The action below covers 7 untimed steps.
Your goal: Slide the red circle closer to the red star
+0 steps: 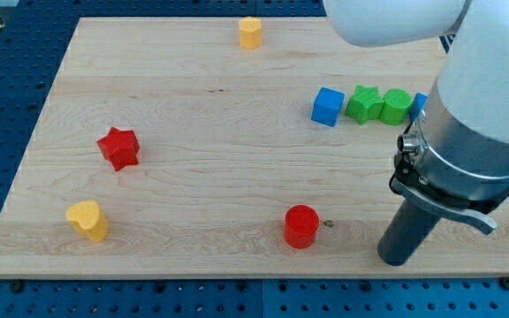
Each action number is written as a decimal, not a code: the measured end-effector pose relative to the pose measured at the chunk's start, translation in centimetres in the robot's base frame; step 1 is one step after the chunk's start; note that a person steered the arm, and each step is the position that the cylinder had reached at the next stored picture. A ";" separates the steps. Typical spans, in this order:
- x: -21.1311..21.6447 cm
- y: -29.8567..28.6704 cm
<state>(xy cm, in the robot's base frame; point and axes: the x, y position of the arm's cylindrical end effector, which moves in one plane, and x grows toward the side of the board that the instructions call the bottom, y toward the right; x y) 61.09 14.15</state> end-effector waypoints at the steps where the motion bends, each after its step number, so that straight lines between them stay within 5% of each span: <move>1: 0.1 -0.4; 7: -1.5 -8.0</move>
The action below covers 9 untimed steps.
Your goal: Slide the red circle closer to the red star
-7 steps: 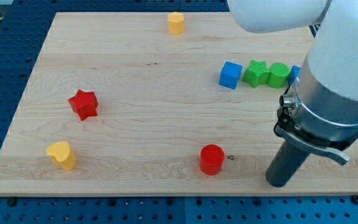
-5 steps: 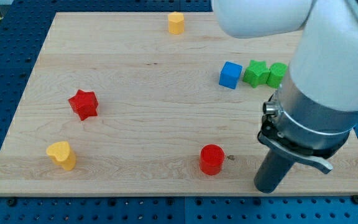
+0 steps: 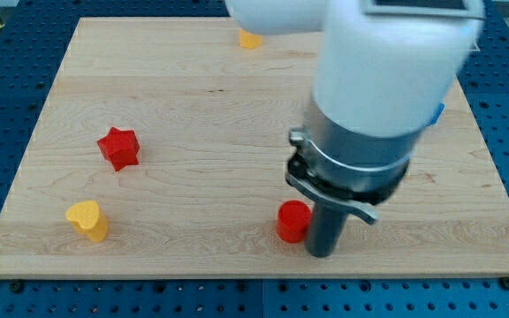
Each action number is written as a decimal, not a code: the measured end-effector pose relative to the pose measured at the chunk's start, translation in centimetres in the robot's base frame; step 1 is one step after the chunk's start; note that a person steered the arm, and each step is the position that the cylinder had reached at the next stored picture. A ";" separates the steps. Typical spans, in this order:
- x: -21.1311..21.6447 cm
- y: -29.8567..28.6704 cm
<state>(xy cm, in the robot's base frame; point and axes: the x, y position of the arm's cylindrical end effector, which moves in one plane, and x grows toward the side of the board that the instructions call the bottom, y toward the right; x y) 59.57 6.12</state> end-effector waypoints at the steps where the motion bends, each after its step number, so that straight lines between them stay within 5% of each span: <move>1: 0.0 0.0; 6: -5.5 -7.7; 9: -3.7 -8.1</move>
